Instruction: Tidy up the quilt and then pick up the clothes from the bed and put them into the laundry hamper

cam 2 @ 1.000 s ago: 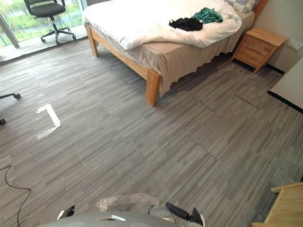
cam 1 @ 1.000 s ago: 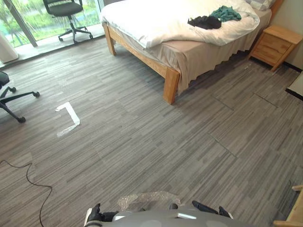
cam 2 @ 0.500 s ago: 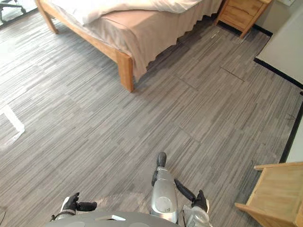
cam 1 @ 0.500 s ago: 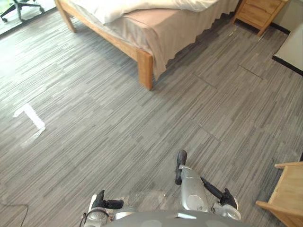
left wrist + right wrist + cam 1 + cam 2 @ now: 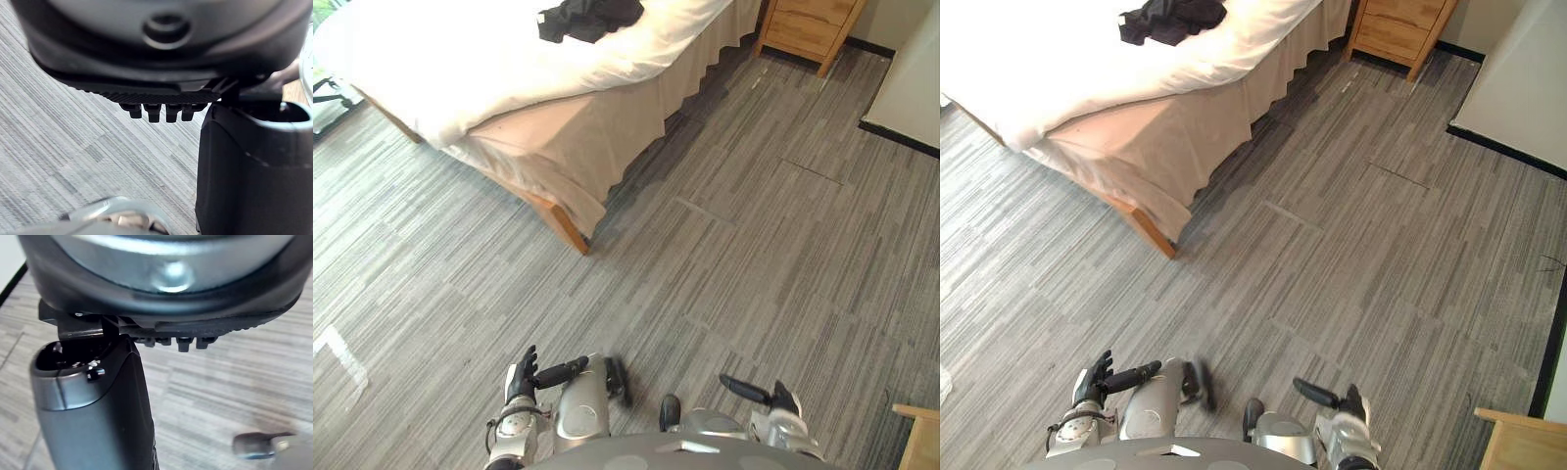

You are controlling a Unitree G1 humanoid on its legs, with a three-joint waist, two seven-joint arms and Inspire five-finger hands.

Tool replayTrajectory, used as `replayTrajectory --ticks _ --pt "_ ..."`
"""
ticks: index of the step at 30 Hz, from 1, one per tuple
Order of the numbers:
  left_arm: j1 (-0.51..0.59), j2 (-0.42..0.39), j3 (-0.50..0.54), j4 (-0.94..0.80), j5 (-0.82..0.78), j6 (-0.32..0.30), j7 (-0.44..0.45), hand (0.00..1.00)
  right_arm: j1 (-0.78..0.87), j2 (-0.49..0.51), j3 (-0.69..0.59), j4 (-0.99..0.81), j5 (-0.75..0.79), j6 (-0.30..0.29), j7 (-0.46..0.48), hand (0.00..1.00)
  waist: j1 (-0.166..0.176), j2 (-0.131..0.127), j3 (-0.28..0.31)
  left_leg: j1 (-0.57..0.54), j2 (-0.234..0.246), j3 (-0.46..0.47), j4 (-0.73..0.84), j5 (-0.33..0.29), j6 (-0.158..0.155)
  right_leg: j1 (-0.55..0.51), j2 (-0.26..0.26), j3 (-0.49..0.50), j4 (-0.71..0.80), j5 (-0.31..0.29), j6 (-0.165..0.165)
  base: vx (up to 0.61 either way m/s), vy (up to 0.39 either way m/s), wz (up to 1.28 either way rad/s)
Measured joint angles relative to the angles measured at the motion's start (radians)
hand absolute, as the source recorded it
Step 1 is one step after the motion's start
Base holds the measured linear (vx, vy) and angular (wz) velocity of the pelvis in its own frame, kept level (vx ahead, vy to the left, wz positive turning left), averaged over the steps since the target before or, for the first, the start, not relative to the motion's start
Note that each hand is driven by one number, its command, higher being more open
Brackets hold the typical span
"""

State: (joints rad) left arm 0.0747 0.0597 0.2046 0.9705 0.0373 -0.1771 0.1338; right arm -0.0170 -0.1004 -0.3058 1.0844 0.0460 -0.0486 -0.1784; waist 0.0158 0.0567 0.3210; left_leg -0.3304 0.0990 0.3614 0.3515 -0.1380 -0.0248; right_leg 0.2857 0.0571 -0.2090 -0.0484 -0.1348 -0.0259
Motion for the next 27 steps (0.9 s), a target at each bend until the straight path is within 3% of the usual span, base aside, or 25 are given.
replayTrajectory --ticks 2,3,4,5,6,7,8,9,10,11,12,13,15,16,18,19,20,21,23,27 --pt "-0.004 -0.004 0.001 -0.002 -0.010 -0.002 0.002 1.00 0.004 0.011 0.001 -0.021 0.000 -0.012 -0.006 1.00 0.018 0.000 -0.001 -0.032 -0.021 0.025 -0.147 0.051 0.030 0.060 0.004 0.019 -0.012 -0.046 0.015 0.59 0.040 -0.30" --pt "-0.006 -0.004 -0.001 0.001 -0.037 -0.002 0.007 1.00 0.007 0.015 0.005 -0.016 0.000 -0.012 -0.008 1.00 0.030 -0.002 -0.003 -0.047 -0.029 0.033 -0.173 0.094 0.074 0.112 0.010 0.031 -0.009 -0.079 0.042 0.83 0.142 -0.40" --pt "-0.009 0.003 0.001 0.008 -0.035 0.002 0.008 1.00 0.019 0.037 0.030 -0.007 0.000 -0.011 -0.008 1.00 0.037 -0.041 -0.027 -0.041 -0.062 0.001 -0.157 0.220 0.151 0.132 -0.016 0.029 0.014 -0.095 0.064 0.74 0.148 -0.26" --pt "-0.009 0.010 0.000 0.011 -0.033 0.003 0.009 1.00 0.024 0.044 0.042 -0.006 0.000 -0.012 -0.007 1.00 0.037 -0.052 -0.042 -0.038 -0.074 -0.010 -0.164 0.244 0.165 0.124 -0.028 0.026 0.038 -0.101 0.073 0.91 0.193 -0.06" --pt "-0.022 0.042 -0.002 0.037 -0.031 0.011 0.009 1.00 0.017 0.076 0.048 0.017 -0.006 -0.019 -0.002 1.00 0.033 -0.107 -0.060 0.002 -0.114 -0.007 -0.191 0.250 0.191 0.039 -0.092 0.024 0.269 -0.128 0.118 0.74 0.178 0.05" --pt "-0.030 0.062 0.000 0.063 -0.037 0.025 0.012 1.00 0.011 0.105 0.027 0.033 -0.008 -0.017 0.001 1.00 0.033 -0.141 -0.046 0.069 -0.136 -0.011 -0.202 0.203 0.185 -0.053 -0.132 0.036 0.545 -0.072 0.193 0.72 0.176 0.07" --pt "-0.030 0.071 0.002 0.081 -0.042 0.034 0.014 1.00 0.010 0.117 0.000 0.035 -0.008 -0.016 0.001 1.00 0.031 -0.156 -0.047 0.104 -0.146 -0.019 -0.195 0.171 0.182 -0.109 -0.152 0.062 0.693 0.004 0.257 0.69 0.157 0.30" --pt "-0.033 0.082 0.000 0.103 -0.048 0.056 0.019 1.00 0.009 0.120 -0.024 0.032 -0.011 -0.019 0.000 1.00 0.022 -0.168 -0.047 0.183 -0.161 -0.050 -0.177 0.119 0.167 -0.186 -0.188 0.077 0.939 0.027 0.280 0.69 0.131 0.70" --pt "-0.030 0.079 -0.002 0.121 -0.048 0.070 0.024 1.00 0.011 0.107 -0.033 0.015 -0.032 -0.018 -0.002 1.00 0.005 -0.149 -0.040 0.280 -0.165 -0.091 -0.184 0.079 0.162 -0.227 -0.231 0.028 1.085 -0.004 0.229 0.93 0.144 1.09" --pt "-0.029 0.071 -0.003 0.130 -0.048 0.074 0.028 1.00 0.022 0.092 -0.034 -0.002 -0.047 -0.024 -0.004 1.00 -0.006 -0.126 -0.039 0.361 -0.161 -0.133 -0.200 0.060 0.160 -0.269 -0.263 -0.015 1.120 -0.039 0.171 0.77 0.090 1.06" --pt "-0.029 0.069 -0.004 0.130 -0.048 0.074 0.029 1.00 0.024 0.088 -0.037 -0.005 -0.055 -0.027 -0.004 1.00 -0.006 -0.122 -0.039 0.401 -0.160 -0.155 -0.217 0.059 0.159 -0.287 -0.272 -0.027 1.107 -0.053 0.149 0.95 -0.004 1.93" --pt "-0.041 0.065 -0.028 0.118 -0.067 0.072 0.029 1.00 0.026 0.071 -0.044 -0.010 -0.076 -0.021 -0.005 1.00 -0.020 -0.106 -0.037 0.503 -0.138 -0.264 -0.260 0.039 0.124 -0.376 -0.280 -0.041 0.864 -0.083 0.106 0.80 -0.120 2.15" --pt "-0.056 0.059 -0.054 0.111 -0.070 0.072 0.027 1.00 0.032 0.064 -0.048 -0.008 -0.075 -0.014 -0.005 1.00 -0.020 -0.104 -0.038 0.536 -0.128 -0.326 -0.269 -0.002 0.055 -0.412 -0.271 0.018 0.540 -0.058 0.137 0.77 -0.248 2.01" --pt "-0.065 0.057 -0.066 0.112 -0.071 0.075 0.027 1.00 0.037 0.066 -0.048 -0.006 -0.073 -0.007 -0.004 1.00 -0.019 -0.109 -0.040 0.551 -0.126 -0.348 -0.274 -0.023 0.026 -0.425 -0.263 0.083 0.368 0.013 0.150 0.61 -0.372 1.54" --pt "-0.065 0.059 -0.070 0.107 -0.071 0.074 0.030 1.00 0.046 0.071 -0.038 0.003 -0.072 -0.006 -0.001 1.00 -0.020 -0.141 -0.057 0.568 -0.129 -0.393 -0.265 -0.063 -0.013 -0.447 -0.246 0.207 0.225 0.216 0.125 0.44 -0.367 1.26" --pt "-0.065 0.060 -0.069 0.115 -0.048 0.074 0.035 1.00 0.054 0.078 -0.037 0.009 -0.070 -0.006 0.003 1.00 -0.024 -0.139 -0.062 0.576 -0.123 -0.408 -0.257 -0.101 -0.015 -0.450 -0.248 0.250 0.258 0.219 0.164 0.44 -0.436 0.74" --pt "-0.071 0.028 -0.061 0.120 -0.015 0.075 0.038 1.00 0.039 0.040 -0.035 0.011 -0.077 -0.005 0.019 1.00 -0.011 -0.071 -0.066 0.579 -0.067 -0.415 -0.240 -0.135 -0.033 -0.449 -0.194 0.240 0.290 0.180 0.152 0.46 -0.462 0.52" --pt "-0.070 -0.002 -0.039 0.122 0.015 0.075 0.037 1.00 0.035 0.026 -0.029 0.007 -0.078 -0.009 0.022 1.00 -0.012 -0.048 -0.076 0.581 -0.024 -0.413 -0.235 -0.137 -0.044 -0.441 -0.167 0.224 0.291 0.152 0.139 0.42 -0.426 0.19" --pt "-0.071 -0.027 -0.008 0.149 0.009 0.090 0.069 1.00 0.032 0.016 -0.022 0.005 -0.080 -0.003 0.025 1.00 -0.025 -0.018 -0.091 0.584 0.012 -0.411 -0.238 -0.121 -0.066 -0.420 -0.136 0.187 0.287 0.131 0.115 0.27 -0.280 0.26" --pt "-0.066 -0.018 0.008 0.160 0.004 0.087 0.043 1.00 0.036 -0.001 0.016 0.031 -0.120 0.005 0.043 1.00 -0.020 -0.012 -0.096 0.580 0.046 -0.434 -0.213 -0.093 -0.080 -0.332 -0.119 0.125 0.206 0.132 0.103 0.15 -0.186 0.43"
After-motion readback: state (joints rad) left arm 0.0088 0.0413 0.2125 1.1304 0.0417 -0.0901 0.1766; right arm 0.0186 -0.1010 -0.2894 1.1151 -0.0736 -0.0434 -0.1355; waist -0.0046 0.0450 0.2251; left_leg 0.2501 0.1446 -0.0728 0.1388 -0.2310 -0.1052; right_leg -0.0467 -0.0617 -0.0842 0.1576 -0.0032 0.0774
